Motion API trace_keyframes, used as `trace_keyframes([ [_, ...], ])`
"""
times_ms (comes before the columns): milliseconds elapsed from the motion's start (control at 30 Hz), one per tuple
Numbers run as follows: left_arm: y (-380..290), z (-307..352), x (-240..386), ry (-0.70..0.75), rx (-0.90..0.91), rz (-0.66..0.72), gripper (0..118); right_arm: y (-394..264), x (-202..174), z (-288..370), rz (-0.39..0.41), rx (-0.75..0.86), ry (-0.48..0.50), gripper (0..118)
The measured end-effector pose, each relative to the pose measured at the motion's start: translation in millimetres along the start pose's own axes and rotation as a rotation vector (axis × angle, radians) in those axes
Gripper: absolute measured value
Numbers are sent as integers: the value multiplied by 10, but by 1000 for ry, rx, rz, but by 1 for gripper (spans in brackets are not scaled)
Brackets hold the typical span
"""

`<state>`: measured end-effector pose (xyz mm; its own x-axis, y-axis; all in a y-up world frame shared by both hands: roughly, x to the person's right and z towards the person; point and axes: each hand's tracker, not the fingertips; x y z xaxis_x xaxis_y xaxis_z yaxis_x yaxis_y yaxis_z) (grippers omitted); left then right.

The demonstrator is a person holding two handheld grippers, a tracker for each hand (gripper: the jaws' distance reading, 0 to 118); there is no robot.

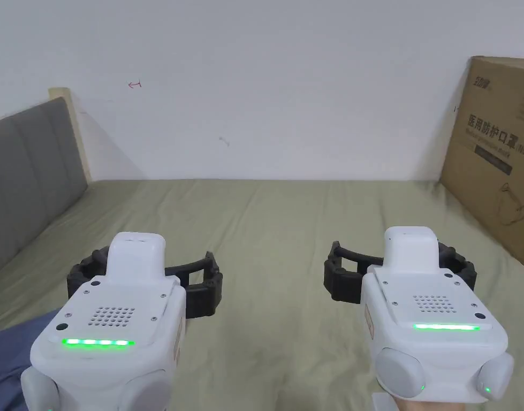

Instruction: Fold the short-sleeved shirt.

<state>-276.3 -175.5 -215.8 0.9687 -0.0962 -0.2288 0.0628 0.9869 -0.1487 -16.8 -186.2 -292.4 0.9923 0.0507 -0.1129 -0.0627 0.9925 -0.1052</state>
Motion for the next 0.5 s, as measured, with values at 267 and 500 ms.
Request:
trace_keyframes([
  [267,-4,9,17,-1,-6,-18,115,-12,-15,6,6,-3,5,118],
  [500,47,-9,-31,-1,-11,14,115,11,-5,20,7,-1,-5,118],
])
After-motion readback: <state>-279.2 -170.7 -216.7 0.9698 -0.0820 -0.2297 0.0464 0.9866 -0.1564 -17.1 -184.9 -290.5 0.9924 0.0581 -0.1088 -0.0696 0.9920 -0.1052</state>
